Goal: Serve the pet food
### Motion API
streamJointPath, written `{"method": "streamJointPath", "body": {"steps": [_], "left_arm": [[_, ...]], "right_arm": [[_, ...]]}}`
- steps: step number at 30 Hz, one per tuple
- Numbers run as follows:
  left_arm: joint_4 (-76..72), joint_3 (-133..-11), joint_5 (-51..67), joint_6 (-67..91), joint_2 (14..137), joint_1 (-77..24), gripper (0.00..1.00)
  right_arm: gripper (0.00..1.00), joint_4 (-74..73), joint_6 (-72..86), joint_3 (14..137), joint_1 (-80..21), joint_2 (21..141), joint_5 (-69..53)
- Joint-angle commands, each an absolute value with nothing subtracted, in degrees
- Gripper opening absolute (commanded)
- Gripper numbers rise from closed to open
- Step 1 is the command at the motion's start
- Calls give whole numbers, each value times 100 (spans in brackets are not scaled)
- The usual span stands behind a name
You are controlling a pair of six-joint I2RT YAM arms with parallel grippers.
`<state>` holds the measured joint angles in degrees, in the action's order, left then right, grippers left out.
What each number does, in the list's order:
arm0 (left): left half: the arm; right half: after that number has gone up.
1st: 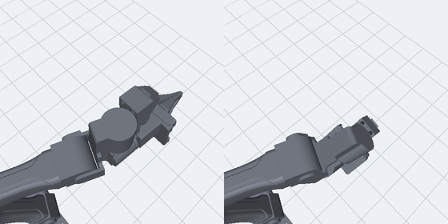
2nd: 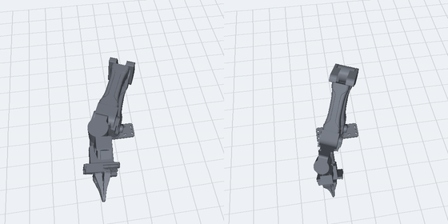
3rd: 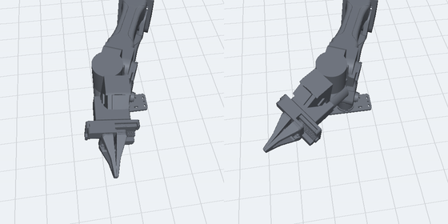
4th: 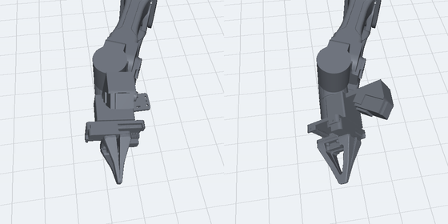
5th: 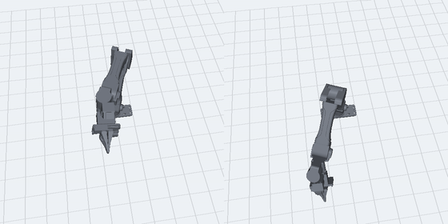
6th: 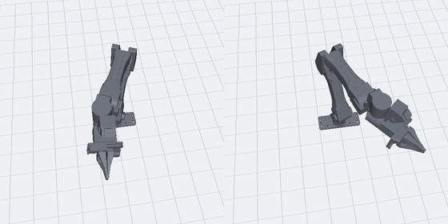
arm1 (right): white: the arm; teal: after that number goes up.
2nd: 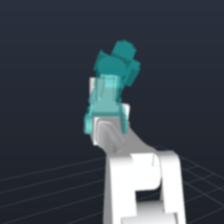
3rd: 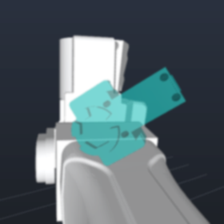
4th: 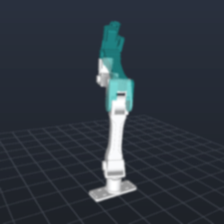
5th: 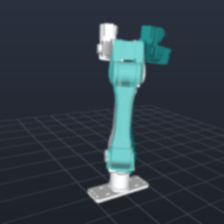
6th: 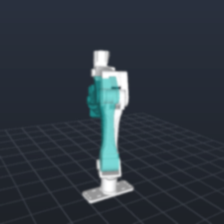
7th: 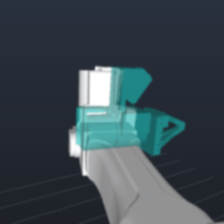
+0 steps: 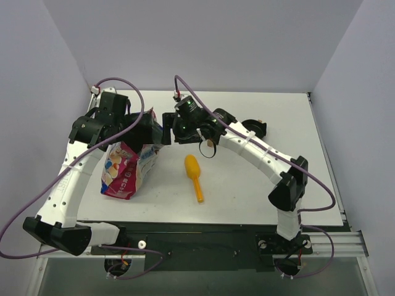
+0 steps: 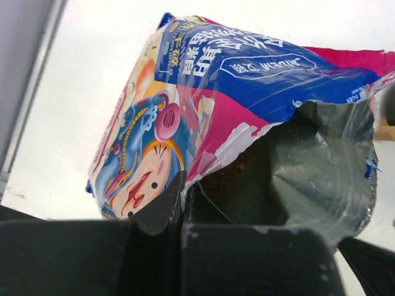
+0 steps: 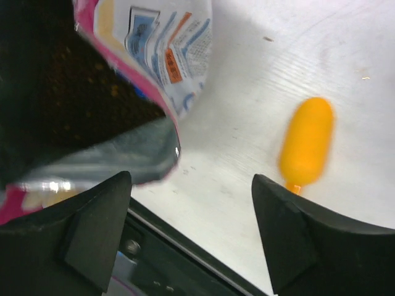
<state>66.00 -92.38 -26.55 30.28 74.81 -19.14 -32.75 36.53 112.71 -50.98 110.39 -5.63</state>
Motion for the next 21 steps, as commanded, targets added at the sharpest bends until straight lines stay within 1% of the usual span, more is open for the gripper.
{"method": "streamJointPath", "body": {"steps": [1,2,3,4,5,6,7,8,9,10,11,12,14,15,17,21], "left_arm": [[5881,-9194,-1864,3312,7251,-1960,0],[5871,-9124,-1837,3392,7199,-1960,0],[5897,-9106,-1863,3558,7172,-1960,0],[5915,-9123,-1881,3612,7181,-1960,0],[6002,-9184,-1950,3699,7198,-1960,0],[6064,-9245,-2029,3744,7259,-1960,0],[6238,-9377,-2135,3805,7286,-1969,0],[6327,-9439,-2171,3832,7391,-1969,0],[6450,-9535,-2232,3858,7409,-1969,0],[6477,-9562,-2232,3858,7470,-1969,0],[6495,-9580,-2224,3824,7479,-1977,0],[6495,-9580,-2224,3823,7488,-1969,0],[6495,-9563,-2171,3815,7488,-1969,0],[6486,-9545,-2145,3814,7488,-1969,0],[6504,-9519,-2101,3814,7497,-1969,0],[6565,-9554,-2048,3814,7488,-1969,0]], "right_arm": [[79,-3841,2559,10611,-5106,9628,287],[82,-3832,2497,10060,-5115,9450,429],[84,-3806,2444,9794,-5124,9065,596],[86,-3666,2443,9121,-5141,8879,693],[86,-3456,2443,8784,-5194,8485,929],[87,-3332,2426,8049,-5264,8281,1262],[87,-3166,2426,7738,-5430,8001,1440],[87,-3103,2434,7178,-5527,7911,1911],[86,-2920,2417,6954,-5833,7771,2116],[81,-2796,2373,6535,-5993,7743,2545],[77,-2725,2382,6426,-6325,7778,2679],[67,-2690,2434,6373,-6441,7848,2829],[61,-2497,2426,6381,-6871,8146,2909],[54,-2322,2365,6424,-6951,8234,2935],[47,-2189,2250,6521,-7101,8568,2953],[42,-1856,2373,6504,-7075,9157,2821]]}}
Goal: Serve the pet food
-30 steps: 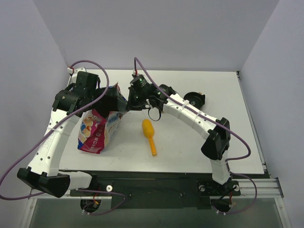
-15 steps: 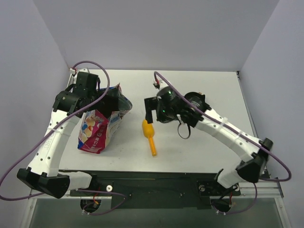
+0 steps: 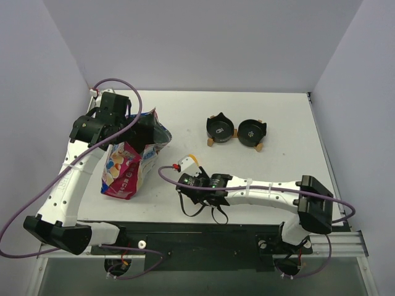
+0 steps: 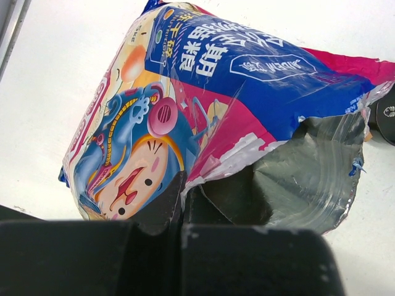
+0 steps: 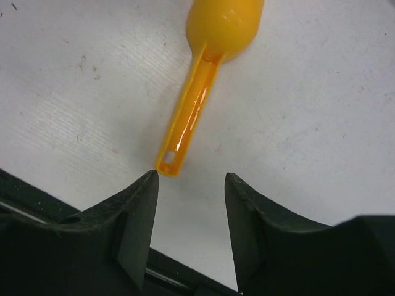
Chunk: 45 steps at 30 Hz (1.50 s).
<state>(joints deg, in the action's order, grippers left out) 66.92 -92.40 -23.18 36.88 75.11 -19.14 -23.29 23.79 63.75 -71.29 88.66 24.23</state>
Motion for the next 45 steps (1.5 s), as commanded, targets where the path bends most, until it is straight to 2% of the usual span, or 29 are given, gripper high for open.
{"method": "streamJointPath", "body": {"steps": [1,8,13,21,28,32,33,36,45], "left_arm": [[6592,-9580,-2057,3814,7480,-1977,0],[6592,-9484,-2092,3823,7357,-1969,0],[6592,-9457,-2065,3832,7365,-1969,0],[6609,-9589,-2048,3771,7479,-1969,0],[6680,-9685,-2039,3736,7532,-1969,0],[6750,-9808,-2022,3727,7611,-1969,0],[6767,-9826,-2013,3727,7646,-1969,0],[6838,-9896,-2004,3718,7699,-1977,0],[6847,-9844,-1864,3840,7761,-1978,0]], "right_arm": [[38,-1846,2469,6521,-7040,9271,2830],[32,-1459,2820,6364,-6751,9518,2462],[21,-1257,2821,6311,-6688,9711,2259],[25,-1125,2953,6311,-6583,10046,2013],[25,-967,3111,6030,-6320,10186,1987],[21,-608,3173,5775,-6126,10248,1565],[13,-554,3190,5731,-6030,10248,1399],[0,-160,3304,5416,-5740,10169,968],[0,1535,3946,4185,-4685,10001,-921]]}}
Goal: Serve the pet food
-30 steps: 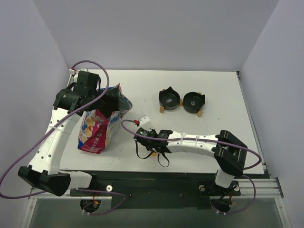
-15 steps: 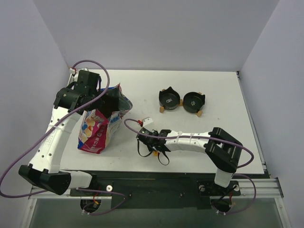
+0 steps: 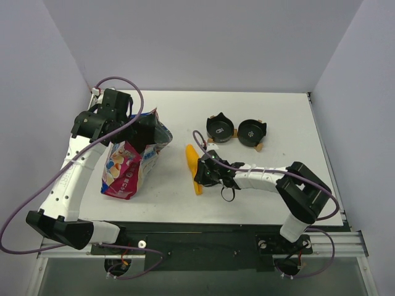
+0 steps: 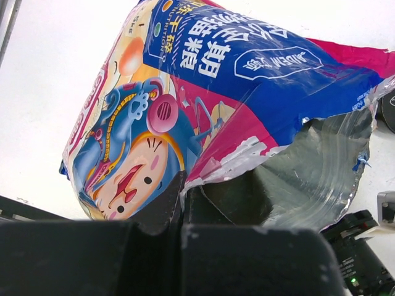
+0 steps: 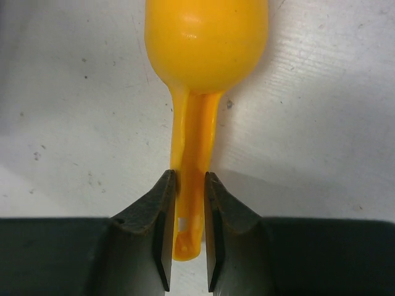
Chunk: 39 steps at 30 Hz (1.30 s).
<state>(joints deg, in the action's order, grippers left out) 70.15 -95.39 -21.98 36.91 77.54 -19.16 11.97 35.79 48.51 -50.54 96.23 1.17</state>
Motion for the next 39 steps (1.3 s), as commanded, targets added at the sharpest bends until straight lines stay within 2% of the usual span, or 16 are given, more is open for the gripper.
{"method": "streamJointPath", "body": {"steps": [1,9,12,23,36,39], "left_arm": [[6847,-9852,-1820,3858,7787,-1986,0],[6847,-9844,-1802,3929,7787,-2021,0],[6847,-9861,-1802,3929,7778,-2021,0],[6741,-9729,-1758,3981,7725,-2021,0],[6724,-9615,-1740,3955,7629,-2030,0],[6724,-9606,-1723,3964,7620,-2039,0]], "right_arm": [[0,1599,3981,4123,-4589,10028,-1071],[0,2206,3903,3446,-4053,9853,-1581],[3,2302,3867,3270,-3903,9791,-1661],[8,2285,3920,2830,-3630,9220,-1468],[17,1724,3867,2865,-3551,8535,-1055],[23,1653,3893,2848,-3507,8385,-967]]}}
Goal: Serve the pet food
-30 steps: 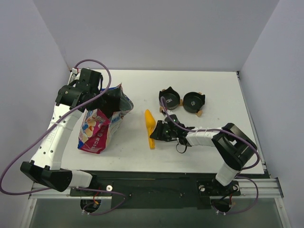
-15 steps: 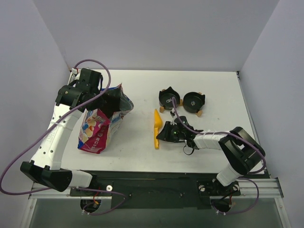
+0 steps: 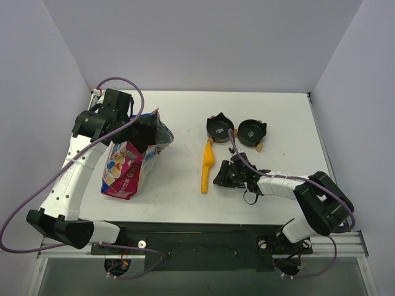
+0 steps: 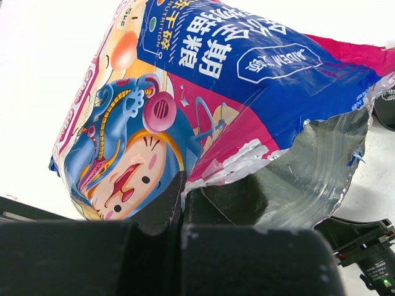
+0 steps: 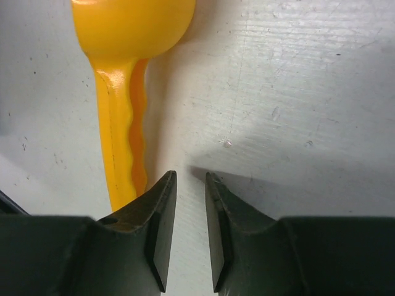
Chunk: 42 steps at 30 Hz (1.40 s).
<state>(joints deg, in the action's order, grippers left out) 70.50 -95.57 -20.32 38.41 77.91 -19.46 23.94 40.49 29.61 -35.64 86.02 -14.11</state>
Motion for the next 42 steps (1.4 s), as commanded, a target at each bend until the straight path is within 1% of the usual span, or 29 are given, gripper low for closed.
{"method": "streamJointPath", "body": {"steps": [1,5,7,10,11,13,17,23,25,29,31,33,35,38,42], "left_arm": [[6715,-9598,-1723,3964,7620,-2039,0],[6724,-9580,-1723,3964,7594,-2048,0],[6741,-9580,-1731,3964,7568,-2057,0],[6750,-9545,-1740,3955,7532,-2065,0],[6759,-9545,-1740,3946,7541,-2065,0],[6803,-9571,-1714,3938,7559,-2074,0],[6847,-9607,-1705,3937,7532,-2100,0],[6908,-9554,-1617,3964,7515,-2153,0],[6943,-9545,-1600,3973,7488,-2188,0],[6908,-9405,-1600,3964,7313,-2224,0],[6864,-9300,-1608,3946,7199,-2224,0],[6794,-9133,-1626,3946,7041,-2232,0],[6680,-8931,-1617,3920,6874,-2232,0],[6539,-8684,-1591,3859,6707,-2232,0],[6267,-8411,-1652,3709,6495,-2232,0]], "right_arm": [[25,1591,3894,2839,-3498,8298,-958],[36,1293,3779,2891,-3489,7929,-748],[46,1170,3753,2900,-3524,7709,-616],[57,1029,3674,2970,-3647,7489,-344],[62,1020,3604,2971,-3761,7462,-204],[65,1002,3481,3041,-4050,7523,-19],[70,1098,3401,3252,-4840,7760,1086],[72,1090,3401,3673,-5554,7963,2598],[73,1177,3410,3797,-5651,8024,2899],[73,1555,3542,4157,-5713,8603,3155],[73,1696,3542,4560,-5835,8990,3217],[73,1723,3559,4867,-6055,9377,3523],[73,1512,3682,5018,-6266,9694,4164],[70,1940,3543,4791,-6564,9896,4902],[66,2477,3376,4536,-6802,10239,5465]]}}
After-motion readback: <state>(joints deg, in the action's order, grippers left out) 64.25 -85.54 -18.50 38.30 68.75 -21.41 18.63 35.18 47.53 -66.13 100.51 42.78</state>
